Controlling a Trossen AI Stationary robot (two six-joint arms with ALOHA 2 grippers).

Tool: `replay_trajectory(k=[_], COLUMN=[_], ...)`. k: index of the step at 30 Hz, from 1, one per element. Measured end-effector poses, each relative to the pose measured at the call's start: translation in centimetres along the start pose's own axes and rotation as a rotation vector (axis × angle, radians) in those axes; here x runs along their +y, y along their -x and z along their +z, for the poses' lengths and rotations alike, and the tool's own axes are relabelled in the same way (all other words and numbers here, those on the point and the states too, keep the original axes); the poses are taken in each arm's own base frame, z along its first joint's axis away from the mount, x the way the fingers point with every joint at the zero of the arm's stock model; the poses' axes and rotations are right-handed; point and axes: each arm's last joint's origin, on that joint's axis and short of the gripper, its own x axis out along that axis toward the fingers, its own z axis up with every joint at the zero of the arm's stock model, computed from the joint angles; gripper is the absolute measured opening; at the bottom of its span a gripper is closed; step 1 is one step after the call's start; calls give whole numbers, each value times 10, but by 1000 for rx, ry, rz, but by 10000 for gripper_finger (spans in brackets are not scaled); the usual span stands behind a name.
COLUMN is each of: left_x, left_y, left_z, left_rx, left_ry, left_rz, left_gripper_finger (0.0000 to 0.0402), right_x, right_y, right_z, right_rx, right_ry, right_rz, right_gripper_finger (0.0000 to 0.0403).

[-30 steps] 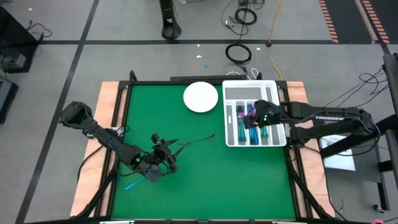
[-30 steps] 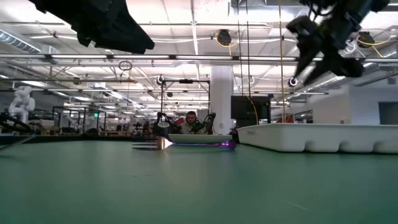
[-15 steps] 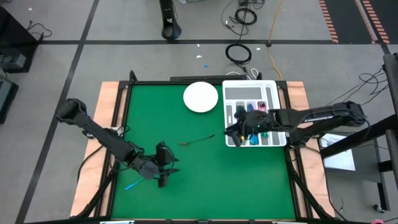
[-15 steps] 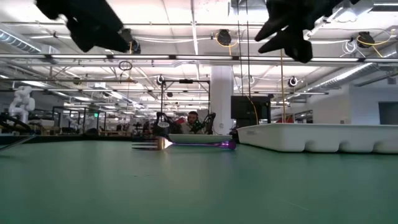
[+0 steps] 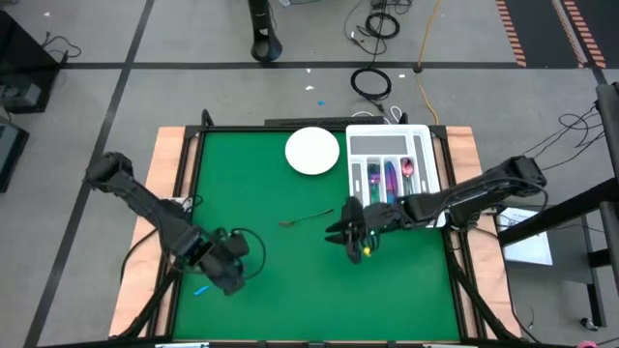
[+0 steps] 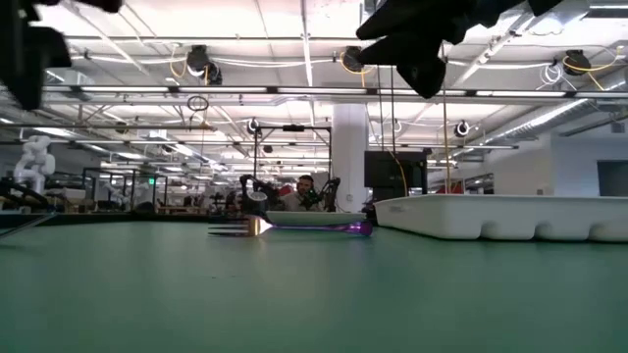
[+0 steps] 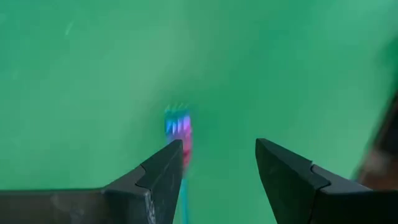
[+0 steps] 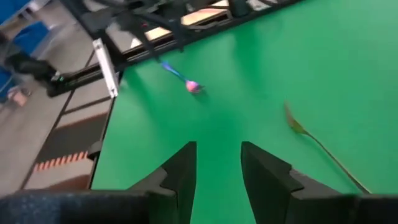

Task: Sort silverware
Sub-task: Put the iridescent fork into the white silverware tray

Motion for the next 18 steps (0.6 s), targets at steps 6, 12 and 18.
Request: replay_trajectory(k=[6, 12, 18], left_x=[-8, -1, 6], left_y=[-18, -47, -71], left_z=[-23, -42, -53], left_rx=[69, 188, 288], left_ry=[-74, -69, -58], left_rz=[94, 200, 210], left_gripper_finger=[203, 203, 203], right_x=[7, 6, 6], right_y=[-15, -22, -24], right_z=[-12, -19, -19], right_rx=[16, 47, 36], right_ry=[71, 93, 103], right_rz=[23, 13, 19], right_gripper_finger=[114, 114, 114])
